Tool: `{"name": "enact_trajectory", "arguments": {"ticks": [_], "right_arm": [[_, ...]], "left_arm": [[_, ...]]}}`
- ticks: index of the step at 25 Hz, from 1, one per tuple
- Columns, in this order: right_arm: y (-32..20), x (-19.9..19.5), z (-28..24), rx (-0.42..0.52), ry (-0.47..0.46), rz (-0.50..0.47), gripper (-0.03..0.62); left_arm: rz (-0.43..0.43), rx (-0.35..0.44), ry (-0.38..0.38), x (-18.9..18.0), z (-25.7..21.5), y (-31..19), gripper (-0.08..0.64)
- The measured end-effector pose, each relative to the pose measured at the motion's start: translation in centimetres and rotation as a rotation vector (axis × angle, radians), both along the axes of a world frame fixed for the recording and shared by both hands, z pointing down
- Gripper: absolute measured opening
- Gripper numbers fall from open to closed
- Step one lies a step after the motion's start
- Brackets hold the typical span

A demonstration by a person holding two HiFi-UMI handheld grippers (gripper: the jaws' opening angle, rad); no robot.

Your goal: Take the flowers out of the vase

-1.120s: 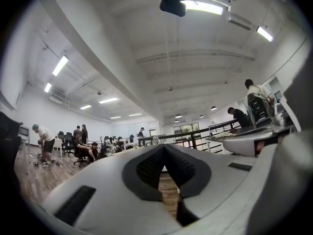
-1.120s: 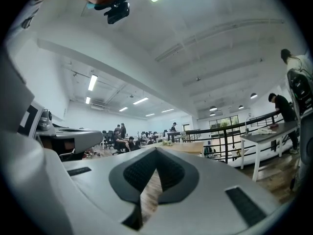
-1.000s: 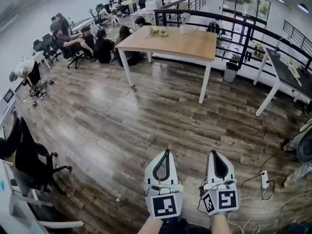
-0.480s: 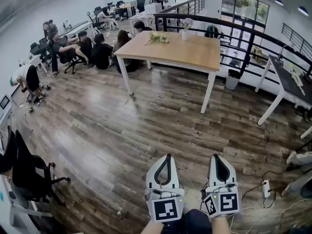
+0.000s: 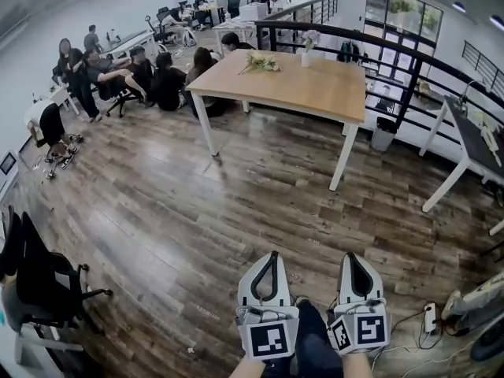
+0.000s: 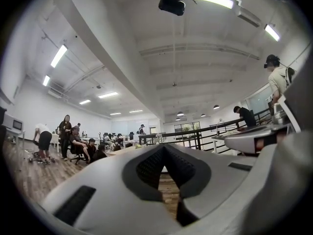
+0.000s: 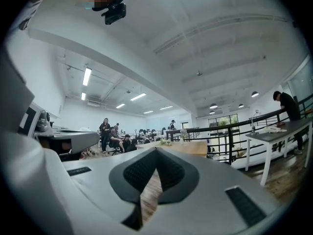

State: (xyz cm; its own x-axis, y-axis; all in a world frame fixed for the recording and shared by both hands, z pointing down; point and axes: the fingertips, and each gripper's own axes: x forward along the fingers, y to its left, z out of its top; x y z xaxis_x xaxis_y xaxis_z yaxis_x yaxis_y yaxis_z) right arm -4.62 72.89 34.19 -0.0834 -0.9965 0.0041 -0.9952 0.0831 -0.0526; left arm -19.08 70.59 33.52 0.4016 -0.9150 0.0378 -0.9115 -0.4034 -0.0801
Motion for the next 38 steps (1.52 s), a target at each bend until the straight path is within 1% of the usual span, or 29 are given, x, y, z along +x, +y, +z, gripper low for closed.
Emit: {"name": "enact_trajectory", "arguments": {"ticks": [7, 16, 24, 30, 38], "right_arm": [[-6.1, 2.1, -0.1, 0.014, 0.005, -0.026, -0.009], [-15.0, 5.7, -1.5, 0.036, 0.007, -0.062, -0.009], [-22.3, 8.3, -1.7, 0.048, 0.01, -0.084, -0.009], [-25.5, 9.7, -1.2, 0.046, 0.004, -0.095, -0.009], [-29.1, 10.6, 0.0, 0.023, -0.018, -0.099, -0.008]], "left_arm": [[-0.02, 0.004, 0.004, 2.3, 0.2, -5.5, 0.015], [-0.05, 0.025, 0.003, 6.0, -1.2, -13.9, 0.015], [-0.064, 0.019, 0.002, 9.0, -0.9, -20.9, 0.017], [-0.073, 0.026, -0.008, 10.5, -0.6, -24.2, 0.015], [-0.083, 0.0, -0.018, 11.3, 0.4, -27.6, 0.015]]}}
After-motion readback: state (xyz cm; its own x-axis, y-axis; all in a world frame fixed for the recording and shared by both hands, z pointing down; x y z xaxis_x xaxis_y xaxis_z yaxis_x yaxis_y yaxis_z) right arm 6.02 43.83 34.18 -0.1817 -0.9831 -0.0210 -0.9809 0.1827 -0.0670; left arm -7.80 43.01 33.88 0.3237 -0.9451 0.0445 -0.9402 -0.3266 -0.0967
